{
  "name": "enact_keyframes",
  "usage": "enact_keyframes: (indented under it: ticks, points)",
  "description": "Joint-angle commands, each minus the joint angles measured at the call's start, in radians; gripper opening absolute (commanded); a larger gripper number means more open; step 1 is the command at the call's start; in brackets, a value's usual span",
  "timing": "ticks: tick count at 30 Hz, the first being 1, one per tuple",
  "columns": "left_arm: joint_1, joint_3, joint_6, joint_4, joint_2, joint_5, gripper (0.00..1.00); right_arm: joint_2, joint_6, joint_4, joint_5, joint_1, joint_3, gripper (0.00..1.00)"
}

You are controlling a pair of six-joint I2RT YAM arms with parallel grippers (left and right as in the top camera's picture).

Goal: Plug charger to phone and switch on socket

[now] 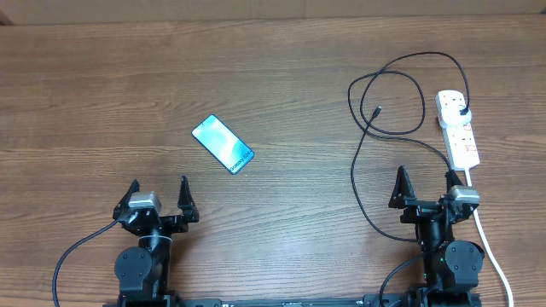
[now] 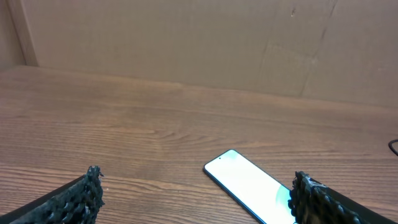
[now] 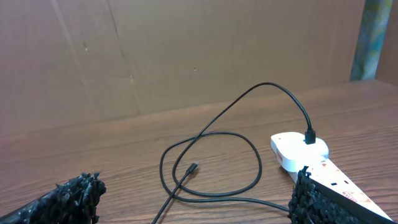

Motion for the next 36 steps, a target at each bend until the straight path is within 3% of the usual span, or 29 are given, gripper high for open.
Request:
enact_keyframes:
  ticks: [1,36]
  points:
    - [0.011,-0.003,0.015,0.001,-0.011,0.008,1.00,-0.012,-0.005,0.003,-0.005,0.002,-0.011,1.00]
    - [0.010,-0.003,-0.010,0.000,-0.009,0.008,1.00,-0.012,-0.004,0.003,-0.005,0.002,-0.011,1.00]
